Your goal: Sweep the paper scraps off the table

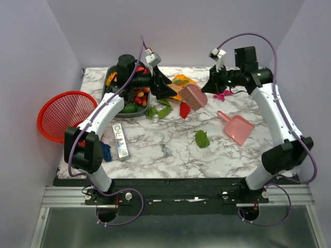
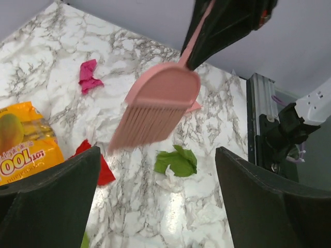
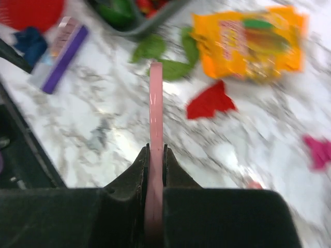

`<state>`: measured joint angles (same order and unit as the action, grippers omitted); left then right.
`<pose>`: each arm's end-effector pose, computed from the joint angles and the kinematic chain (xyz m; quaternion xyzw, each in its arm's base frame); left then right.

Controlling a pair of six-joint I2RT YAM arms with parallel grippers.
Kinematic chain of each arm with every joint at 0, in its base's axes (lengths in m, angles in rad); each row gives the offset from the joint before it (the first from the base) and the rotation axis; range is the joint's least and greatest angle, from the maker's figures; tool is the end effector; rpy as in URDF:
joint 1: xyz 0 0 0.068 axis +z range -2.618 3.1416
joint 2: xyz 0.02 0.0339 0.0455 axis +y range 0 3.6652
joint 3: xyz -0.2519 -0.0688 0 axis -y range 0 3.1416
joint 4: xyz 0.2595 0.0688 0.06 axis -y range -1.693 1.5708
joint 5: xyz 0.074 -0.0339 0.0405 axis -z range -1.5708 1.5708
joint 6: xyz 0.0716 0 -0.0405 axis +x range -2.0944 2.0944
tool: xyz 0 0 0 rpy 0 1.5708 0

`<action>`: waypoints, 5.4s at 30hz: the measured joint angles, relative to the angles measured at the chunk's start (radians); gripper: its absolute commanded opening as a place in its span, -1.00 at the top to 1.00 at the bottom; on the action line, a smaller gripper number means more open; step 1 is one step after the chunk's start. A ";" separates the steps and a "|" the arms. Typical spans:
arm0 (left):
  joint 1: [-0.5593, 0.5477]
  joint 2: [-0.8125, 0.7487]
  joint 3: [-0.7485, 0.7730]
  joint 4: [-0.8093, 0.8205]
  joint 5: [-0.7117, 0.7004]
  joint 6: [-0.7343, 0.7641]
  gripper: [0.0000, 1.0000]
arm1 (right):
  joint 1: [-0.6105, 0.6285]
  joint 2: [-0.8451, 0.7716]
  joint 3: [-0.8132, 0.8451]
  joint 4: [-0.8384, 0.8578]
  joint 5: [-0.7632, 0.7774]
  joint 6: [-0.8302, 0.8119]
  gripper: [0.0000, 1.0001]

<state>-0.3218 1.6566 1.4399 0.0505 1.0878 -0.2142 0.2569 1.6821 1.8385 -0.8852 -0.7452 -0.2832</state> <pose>0.3724 -0.1910 0.3495 0.3689 0.6343 -0.5273 0.4284 0.3643 0.1459 0.3792 -0.3702 0.7796 0.3272 0.3850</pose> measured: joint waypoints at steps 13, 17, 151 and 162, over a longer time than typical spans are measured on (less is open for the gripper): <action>-0.192 0.097 0.039 -0.072 -0.296 0.008 -0.97 | -0.204 -0.480 -0.452 0.036 0.775 0.090 0.99; -0.233 0.246 0.086 -0.059 -0.392 -0.085 -0.97 | -0.257 -0.492 -0.551 0.063 0.839 0.084 0.99; 0.135 -0.394 -0.308 -0.876 -0.632 1.002 -0.82 | -0.298 -0.629 -0.418 0.217 0.443 0.177 0.99; 0.135 -0.095 -0.141 -1.252 -0.607 1.699 -0.75 | -0.298 -0.603 -0.430 0.172 0.440 0.046 0.99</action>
<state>-0.1871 1.5620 1.2991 -1.2015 0.4812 1.4849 -0.0414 1.0786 1.4086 -0.7128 -0.3050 -0.2371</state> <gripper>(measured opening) 0.877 0.120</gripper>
